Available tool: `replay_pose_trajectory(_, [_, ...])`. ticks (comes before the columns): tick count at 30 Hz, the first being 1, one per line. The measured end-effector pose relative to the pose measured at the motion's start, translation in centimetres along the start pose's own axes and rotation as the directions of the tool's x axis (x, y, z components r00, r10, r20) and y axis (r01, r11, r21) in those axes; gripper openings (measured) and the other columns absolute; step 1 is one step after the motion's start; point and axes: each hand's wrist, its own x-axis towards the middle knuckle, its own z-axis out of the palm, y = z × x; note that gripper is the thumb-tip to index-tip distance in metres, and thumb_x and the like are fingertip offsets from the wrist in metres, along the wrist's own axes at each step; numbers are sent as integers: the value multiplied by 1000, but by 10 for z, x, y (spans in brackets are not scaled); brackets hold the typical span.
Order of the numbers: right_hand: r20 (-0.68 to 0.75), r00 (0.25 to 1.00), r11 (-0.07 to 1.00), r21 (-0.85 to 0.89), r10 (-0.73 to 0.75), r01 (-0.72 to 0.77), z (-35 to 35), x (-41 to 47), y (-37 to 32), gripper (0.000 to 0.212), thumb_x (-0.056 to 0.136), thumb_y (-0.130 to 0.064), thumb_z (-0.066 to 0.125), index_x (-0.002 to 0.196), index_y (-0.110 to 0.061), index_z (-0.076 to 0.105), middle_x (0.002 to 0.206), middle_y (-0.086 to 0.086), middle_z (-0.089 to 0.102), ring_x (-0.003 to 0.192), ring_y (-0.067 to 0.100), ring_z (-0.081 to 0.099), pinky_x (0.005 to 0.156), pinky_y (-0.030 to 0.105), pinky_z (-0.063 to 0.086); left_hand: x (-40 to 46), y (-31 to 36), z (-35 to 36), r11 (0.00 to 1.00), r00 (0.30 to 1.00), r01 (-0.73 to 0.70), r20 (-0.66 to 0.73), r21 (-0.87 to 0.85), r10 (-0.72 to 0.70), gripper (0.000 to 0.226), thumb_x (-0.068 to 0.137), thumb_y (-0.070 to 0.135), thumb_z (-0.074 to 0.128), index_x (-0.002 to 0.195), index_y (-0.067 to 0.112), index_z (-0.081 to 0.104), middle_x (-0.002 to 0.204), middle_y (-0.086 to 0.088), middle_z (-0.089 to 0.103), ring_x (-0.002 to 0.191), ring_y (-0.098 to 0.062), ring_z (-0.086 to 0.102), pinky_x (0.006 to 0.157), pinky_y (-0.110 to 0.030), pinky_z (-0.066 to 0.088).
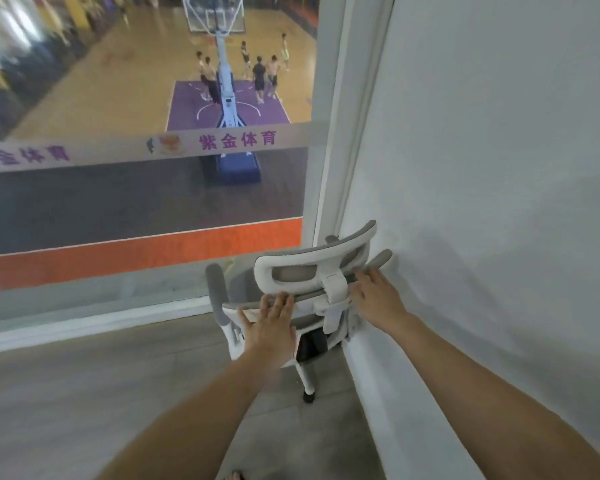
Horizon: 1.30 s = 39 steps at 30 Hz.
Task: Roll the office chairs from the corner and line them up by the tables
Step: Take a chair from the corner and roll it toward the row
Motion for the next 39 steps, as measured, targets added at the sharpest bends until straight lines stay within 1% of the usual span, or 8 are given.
replay_pose_trajectory(3, [135,990,993,-107,-41,56,3,17,13,61,103,-55,13,162,-43,7,173,5,1,159,27,-6,125,60,11,-5,13,6,992,993,121,6,-31,-121,67,108,43,24,163,37,-14,171,14,-16,158,-20,-18,117,-76,-7])
replay_pose_trajectory(7, [148,984,988,-104,-97,113,9,22,16,57,106,-53,11,163,-45,2,174,3,-2,159,27,-13,127,54,-1,-1,20,8,981,981,192,6,-28,-192,73,107,49,31,164,36,-13,173,10,-10,160,-22,-11,120,-67,14])
replay_pose_trajectory(11, [177,975,979,-128,-136,160,13,16,19,58,108,-50,14,163,-42,-2,174,4,-3,158,35,-15,128,52,-1,-9,24,13,974,973,228,18,7,-228,76,103,56,32,162,41,-13,173,10,-7,160,-22,-7,116,-70,17])
replay_pose_trajectory(17, [200,965,973,-123,-170,197,19,-6,8,58,107,-50,12,163,-42,0,174,3,-5,158,36,-15,128,52,-2,-44,17,20,967,968,253,12,-21,-252,75,101,57,32,162,42,-11,174,10,-4,160,-22,-6,115,-72,19])
replay_pose_trajectory(27, [289,920,938,-145,-265,316,63,-86,-51,61,103,-53,7,162,-40,-2,173,9,-3,157,40,-11,127,57,6,-165,-23,44,925,930,365,-9,-109,-368,73,98,58,34,163,43,3,173,9,6,159,-19,1,112,-73,22])
replay_pose_trajectory(29, [309,899,920,-141,-310,366,75,-109,-73,64,99,-55,3,162,-42,-1,174,8,-1,158,38,-11,127,58,5,-197,-38,52,902,910,409,-14,-137,-415,73,98,57,35,162,43,5,172,9,7,159,-19,0,114,-72,21])
replay_pose_trajectory(33, [356,858,897,-101,-371,429,91,-169,-126,60,104,-50,10,163,-43,5,174,4,-2,158,34,-13,126,57,3,-270,-68,72,835,853,507,-15,-213,-522,70,99,58,36,162,45,9,173,9,7,159,-18,-2,117,-70,17])
replay_pose_trajectory(39, [431,758,822,-62,-490,566,132,-252,-192,56,105,-54,8,160,-49,5,173,-2,-6,158,30,-17,125,59,0,-385,-93,110,699,729,636,-42,-328,-683,69,101,62,29,163,45,3,174,7,0,160,-25,-10,118,-75,-4])
